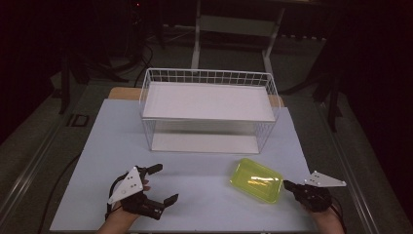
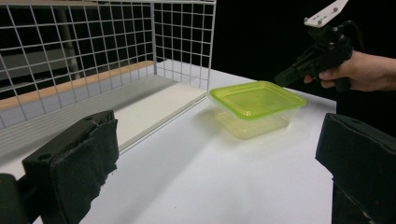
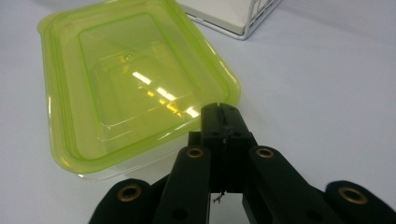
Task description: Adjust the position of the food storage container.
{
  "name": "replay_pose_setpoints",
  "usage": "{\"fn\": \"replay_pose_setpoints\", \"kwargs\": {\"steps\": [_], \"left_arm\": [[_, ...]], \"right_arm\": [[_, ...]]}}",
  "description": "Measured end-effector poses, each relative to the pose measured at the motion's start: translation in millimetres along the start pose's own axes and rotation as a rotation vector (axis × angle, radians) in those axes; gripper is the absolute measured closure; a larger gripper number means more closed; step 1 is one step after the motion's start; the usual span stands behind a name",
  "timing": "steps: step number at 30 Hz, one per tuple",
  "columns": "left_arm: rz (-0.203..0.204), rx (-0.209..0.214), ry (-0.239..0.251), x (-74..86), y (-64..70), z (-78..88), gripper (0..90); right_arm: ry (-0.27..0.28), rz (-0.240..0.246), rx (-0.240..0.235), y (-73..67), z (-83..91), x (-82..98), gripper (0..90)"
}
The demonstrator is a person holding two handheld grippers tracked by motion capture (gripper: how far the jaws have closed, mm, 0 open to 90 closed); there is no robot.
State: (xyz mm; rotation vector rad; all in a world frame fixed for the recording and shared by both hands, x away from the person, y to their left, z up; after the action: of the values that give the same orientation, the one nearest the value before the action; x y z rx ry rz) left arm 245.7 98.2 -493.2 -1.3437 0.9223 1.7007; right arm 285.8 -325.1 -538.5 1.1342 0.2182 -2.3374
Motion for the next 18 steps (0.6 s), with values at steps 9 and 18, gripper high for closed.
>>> {"fn": "replay_pose_setpoints", "kwargs": {"steps": [9, 18], "left_arm": [[0.008, 0.004, 0.003, 0.2, 0.1, -0.1, 0.0], [0.009, 0.011, -0.002, 1.3, 1.1, -1.0, 0.0]], "right_arm": [[0.01, 0.02, -0.019, -0.6, -9.5, -9.1, 90.0], [0.017, 0.067, -0.046, -7.6, -23.5, -23.9, 90.0]]}}
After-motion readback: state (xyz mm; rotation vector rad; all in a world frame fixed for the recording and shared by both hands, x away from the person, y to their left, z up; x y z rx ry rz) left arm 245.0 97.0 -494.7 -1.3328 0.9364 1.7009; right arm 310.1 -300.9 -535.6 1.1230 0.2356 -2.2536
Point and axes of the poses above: each handheld gripper's, and its own axes: z roughly backward along the jaws, x roughly out of its underside, y roughly to its right, the point moved 7 cm from there along -z, roughly forward along the jaws, and after that the axes turned 8 degrees about x, right-handed, at the moved point
